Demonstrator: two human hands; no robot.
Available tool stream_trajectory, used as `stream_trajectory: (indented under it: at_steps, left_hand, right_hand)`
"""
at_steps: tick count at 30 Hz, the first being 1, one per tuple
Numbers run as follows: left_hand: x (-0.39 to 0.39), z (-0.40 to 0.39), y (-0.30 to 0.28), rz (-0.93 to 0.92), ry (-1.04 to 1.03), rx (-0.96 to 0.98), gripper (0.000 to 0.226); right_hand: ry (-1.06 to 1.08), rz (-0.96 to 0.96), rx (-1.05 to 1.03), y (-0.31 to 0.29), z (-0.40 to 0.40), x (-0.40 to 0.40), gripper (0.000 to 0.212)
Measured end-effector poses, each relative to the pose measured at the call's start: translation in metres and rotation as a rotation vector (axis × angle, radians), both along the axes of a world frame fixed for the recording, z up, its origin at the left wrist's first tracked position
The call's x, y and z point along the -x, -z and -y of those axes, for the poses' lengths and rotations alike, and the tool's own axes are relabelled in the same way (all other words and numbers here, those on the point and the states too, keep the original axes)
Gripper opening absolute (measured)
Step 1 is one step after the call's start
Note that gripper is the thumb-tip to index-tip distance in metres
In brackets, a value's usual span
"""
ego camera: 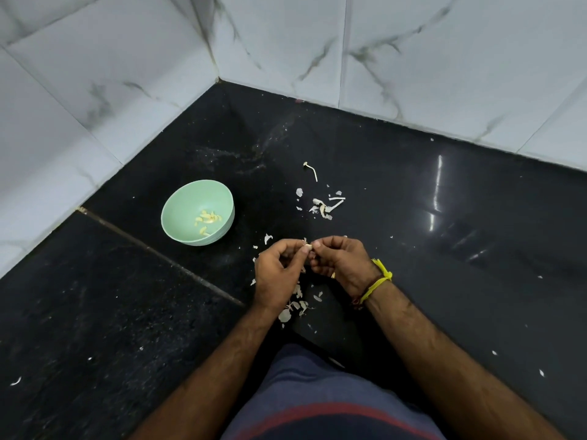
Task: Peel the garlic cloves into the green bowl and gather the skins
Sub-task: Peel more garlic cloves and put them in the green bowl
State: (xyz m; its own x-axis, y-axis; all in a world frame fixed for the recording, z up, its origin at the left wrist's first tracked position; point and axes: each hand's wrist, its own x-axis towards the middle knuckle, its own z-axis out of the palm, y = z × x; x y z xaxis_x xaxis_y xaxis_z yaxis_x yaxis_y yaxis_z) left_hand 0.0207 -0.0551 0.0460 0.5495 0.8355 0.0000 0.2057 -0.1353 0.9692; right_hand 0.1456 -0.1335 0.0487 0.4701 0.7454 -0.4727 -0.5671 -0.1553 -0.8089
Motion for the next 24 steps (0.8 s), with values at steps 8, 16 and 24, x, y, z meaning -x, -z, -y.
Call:
stream_trajectory:
  at_steps: [8,16,24]
  left_hand:
    - [0.0024,-0.0055,-0.0009,0.0,0.019,-0.009,0.007]
    - [0.0055,-0.0082,0.002,-0.007,0.028,0.047,0.009]
    - [0.0065,-0.0039,-0.0007,0.041,0.045,0.04,0.011]
  right_hand:
    - [0.011,0.099,-0.019,-0.0027,-0.0015,0.001,0.004]
    - [-0.033,0.103,-0.047,-0.0001,0.0001,-0.0008,0.003]
    - [-0.035,0.02,-0.066,0.0036,0.0001,-0.001,0.006]
